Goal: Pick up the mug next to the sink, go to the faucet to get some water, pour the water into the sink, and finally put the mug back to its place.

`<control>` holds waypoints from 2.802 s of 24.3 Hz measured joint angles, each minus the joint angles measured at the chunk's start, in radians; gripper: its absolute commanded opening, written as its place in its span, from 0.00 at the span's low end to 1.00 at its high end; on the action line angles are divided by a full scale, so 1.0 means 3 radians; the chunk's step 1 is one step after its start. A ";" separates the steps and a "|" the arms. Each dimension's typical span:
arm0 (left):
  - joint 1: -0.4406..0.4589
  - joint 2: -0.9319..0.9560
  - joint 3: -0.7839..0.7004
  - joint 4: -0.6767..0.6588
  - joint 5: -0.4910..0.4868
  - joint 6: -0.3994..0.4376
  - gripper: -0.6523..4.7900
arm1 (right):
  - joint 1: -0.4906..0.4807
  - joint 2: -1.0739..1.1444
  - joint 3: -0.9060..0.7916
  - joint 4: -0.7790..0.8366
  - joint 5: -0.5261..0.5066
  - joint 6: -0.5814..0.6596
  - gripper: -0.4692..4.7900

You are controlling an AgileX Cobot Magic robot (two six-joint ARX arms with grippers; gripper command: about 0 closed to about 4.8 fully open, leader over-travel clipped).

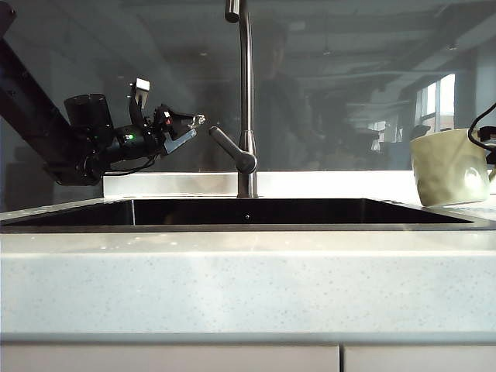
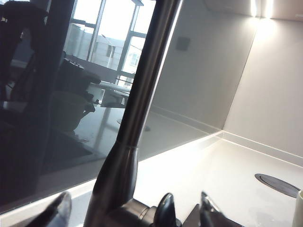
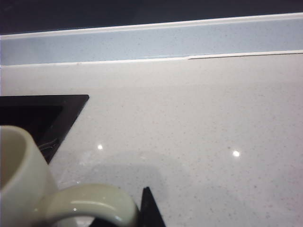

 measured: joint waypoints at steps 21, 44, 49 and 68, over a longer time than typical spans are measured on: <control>0.0000 0.0000 0.0003 0.0000 0.0000 0.0000 0.75 | -0.0001 -0.0525 -0.0018 -0.0608 -0.0003 0.0009 0.32; 0.0001 0.0000 0.0004 -0.0259 0.0000 0.0000 0.75 | 0.0318 -0.2529 -0.0018 -0.2635 -0.0463 0.0210 0.07; 0.0001 0.0000 -0.0001 -0.0385 0.0000 0.0000 0.75 | 0.0401 -0.2616 -0.0018 -0.2659 -0.0467 0.0225 0.07; -0.0006 0.0000 0.0004 -0.0525 0.0000 0.0000 0.75 | 0.1026 -0.3197 -0.0154 -0.2902 0.1104 -0.0018 0.07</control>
